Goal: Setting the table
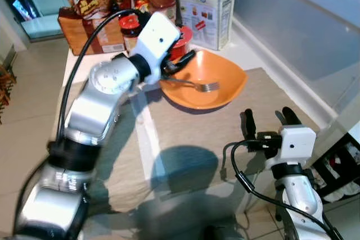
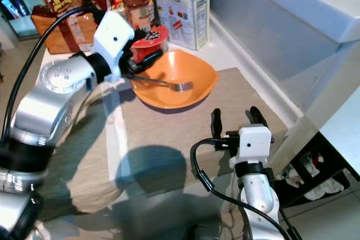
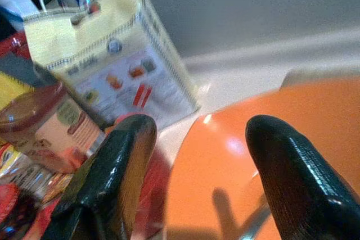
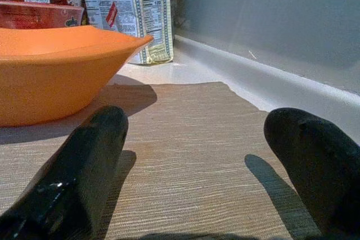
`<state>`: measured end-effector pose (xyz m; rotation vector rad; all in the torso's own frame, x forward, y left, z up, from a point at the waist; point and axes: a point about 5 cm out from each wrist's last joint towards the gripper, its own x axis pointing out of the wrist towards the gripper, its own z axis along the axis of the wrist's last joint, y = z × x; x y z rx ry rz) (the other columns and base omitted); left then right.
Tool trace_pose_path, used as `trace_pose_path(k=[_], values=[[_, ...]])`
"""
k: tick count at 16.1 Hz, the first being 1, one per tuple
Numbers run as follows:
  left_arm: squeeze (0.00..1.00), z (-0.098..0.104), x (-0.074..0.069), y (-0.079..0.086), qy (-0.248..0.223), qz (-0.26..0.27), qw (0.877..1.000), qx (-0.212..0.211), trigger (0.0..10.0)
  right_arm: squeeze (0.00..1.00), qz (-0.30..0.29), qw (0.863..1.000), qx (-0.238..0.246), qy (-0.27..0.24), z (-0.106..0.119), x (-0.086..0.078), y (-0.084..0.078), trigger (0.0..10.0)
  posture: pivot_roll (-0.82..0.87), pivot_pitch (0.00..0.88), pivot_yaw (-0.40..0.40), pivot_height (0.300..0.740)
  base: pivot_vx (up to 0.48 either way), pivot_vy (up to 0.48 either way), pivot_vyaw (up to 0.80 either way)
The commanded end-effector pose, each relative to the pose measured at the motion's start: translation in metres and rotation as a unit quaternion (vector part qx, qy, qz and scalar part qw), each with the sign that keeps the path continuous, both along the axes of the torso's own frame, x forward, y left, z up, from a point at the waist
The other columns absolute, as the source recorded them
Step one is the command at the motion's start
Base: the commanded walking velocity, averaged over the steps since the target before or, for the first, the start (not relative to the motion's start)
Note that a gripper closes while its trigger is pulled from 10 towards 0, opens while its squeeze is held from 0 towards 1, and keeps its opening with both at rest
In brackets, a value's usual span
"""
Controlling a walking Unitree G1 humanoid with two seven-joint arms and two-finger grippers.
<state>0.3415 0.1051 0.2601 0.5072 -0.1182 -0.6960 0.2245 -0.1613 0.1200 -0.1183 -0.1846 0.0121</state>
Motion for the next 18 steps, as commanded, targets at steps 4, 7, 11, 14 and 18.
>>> trace_pose_path(k=[4,7,11,14,18], values=[[0.00,0.007,0.009,-0.004,-0.023,-0.051,0.995,0.087,10.0,0.00,0.001,1.000,0.000,-0.001,0.002,-0.001,0.004,10.0,-0.12,0.010,0.068,0.740,0.000,0.000,0.00],[0.00,0.010,0.011,-0.007,-0.014,-0.096,0.987,0.130,10.0,0.00,0.001,1.000,-0.001,0.000,0.002,-0.001,0.004,10.0,-0.12,0.017,0.074,0.740,0.000,0.000,0.00],[0.00,0.002,0.014,-0.012,0.029,-0.148,0.972,0.180,10.0,0.00,0.026,1.000,0.002,-0.013,0.019,-0.006,0.008,10.0,-0.12,0.027,0.075,0.740,0.000,0.000,0.00],[0.00,0.002,0.019,-0.013,0.040,-0.145,0.973,0.173,10.0,0.00,0.055,0.998,0.005,-0.008,0.026,-0.017,0.008,10.0,-0.13,0.027,0.071,0.740,0.000,0.000,0.00],[0.00,0.000,0.022,-0.016,0.050,-0.149,0.972,0.174,10.0,0.00,0.099,0.995,0.006,0.020,0.034,-0.033,0.002,10.0,-0.15,0.028,0.059,0.740,0.000,0.000,0.00]])
